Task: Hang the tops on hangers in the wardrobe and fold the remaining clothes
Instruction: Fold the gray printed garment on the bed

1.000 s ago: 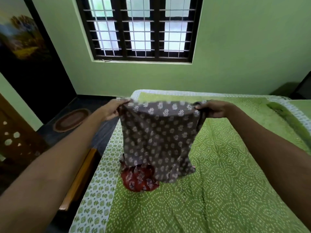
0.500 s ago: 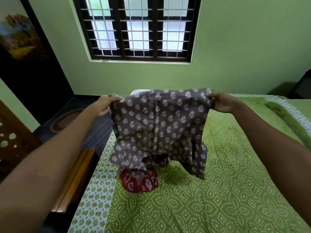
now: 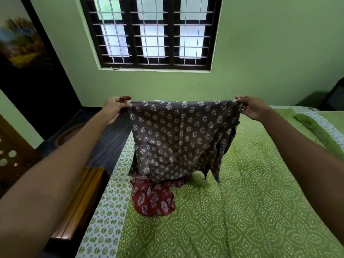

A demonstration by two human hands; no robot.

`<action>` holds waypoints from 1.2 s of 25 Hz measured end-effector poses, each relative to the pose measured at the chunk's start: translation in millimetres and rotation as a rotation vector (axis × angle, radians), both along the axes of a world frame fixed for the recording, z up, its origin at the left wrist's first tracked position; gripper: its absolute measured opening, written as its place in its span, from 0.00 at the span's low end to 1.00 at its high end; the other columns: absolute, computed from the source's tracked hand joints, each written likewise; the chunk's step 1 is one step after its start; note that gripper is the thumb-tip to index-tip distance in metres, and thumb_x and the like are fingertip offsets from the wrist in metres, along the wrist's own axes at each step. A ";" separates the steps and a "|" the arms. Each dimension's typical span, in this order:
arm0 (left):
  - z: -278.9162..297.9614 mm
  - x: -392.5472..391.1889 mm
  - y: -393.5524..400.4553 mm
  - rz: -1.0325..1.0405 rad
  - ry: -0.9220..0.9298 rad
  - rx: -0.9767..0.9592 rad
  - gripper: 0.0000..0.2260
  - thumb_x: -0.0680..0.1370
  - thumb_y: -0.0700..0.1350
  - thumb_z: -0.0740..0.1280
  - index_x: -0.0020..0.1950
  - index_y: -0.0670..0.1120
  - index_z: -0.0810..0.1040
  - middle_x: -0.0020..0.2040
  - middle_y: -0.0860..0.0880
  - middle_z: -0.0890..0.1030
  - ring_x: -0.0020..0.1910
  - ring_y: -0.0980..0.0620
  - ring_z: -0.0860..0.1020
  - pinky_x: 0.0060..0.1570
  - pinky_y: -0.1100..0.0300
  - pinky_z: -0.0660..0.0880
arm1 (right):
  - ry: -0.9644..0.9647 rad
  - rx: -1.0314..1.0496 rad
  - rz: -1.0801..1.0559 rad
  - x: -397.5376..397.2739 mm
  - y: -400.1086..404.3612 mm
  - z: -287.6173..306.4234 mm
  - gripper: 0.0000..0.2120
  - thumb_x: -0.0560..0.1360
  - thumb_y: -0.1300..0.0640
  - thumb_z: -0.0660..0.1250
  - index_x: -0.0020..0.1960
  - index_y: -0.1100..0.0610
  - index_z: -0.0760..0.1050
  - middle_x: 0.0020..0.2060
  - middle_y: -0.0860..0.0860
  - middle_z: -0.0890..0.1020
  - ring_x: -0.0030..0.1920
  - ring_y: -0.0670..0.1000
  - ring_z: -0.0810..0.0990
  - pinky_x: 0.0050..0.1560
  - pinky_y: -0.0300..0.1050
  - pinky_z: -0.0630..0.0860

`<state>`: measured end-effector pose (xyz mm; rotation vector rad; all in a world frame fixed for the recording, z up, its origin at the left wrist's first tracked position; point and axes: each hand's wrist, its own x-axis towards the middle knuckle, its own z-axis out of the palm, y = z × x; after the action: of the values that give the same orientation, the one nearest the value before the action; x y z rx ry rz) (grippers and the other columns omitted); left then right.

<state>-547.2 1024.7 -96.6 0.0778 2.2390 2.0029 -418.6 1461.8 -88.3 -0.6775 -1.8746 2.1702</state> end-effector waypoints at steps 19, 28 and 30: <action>-13.1 43.0 107.5 -0.277 0.355 -0.513 0.09 0.76 0.31 0.61 0.50 0.41 0.76 0.37 0.47 0.75 0.32 0.62 0.71 0.31 0.65 0.63 | -0.019 0.162 0.297 6.8 -122.8 -24.7 0.11 0.73 0.74 0.63 0.39 0.60 0.72 0.30 0.55 0.77 0.23 0.44 0.75 0.24 0.35 0.74; 28.8 59.7 151.8 -0.542 0.480 -0.760 0.12 0.75 0.49 0.68 0.38 0.41 0.75 0.31 0.47 0.71 0.35 0.52 0.67 0.29 0.65 0.61 | 0.073 0.121 0.321 -0.4 -150.4 14.4 0.09 0.72 0.74 0.60 0.37 0.66 0.74 0.34 0.58 0.79 0.33 0.51 0.79 0.36 0.41 0.80; 29.3 59.6 153.5 -0.541 0.575 -0.831 0.07 0.75 0.41 0.67 0.43 0.36 0.79 0.36 0.43 0.77 0.37 0.49 0.71 0.29 0.65 0.62 | 0.096 0.660 0.343 -6.0 -141.1 9.1 0.06 0.70 0.71 0.65 0.40 0.63 0.78 0.37 0.58 0.77 0.37 0.52 0.76 0.40 0.44 0.75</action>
<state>-487.7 1178.1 -67.3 1.1251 2.7588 0.7432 -424.6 1320.7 -79.2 -0.1234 -2.5832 1.5187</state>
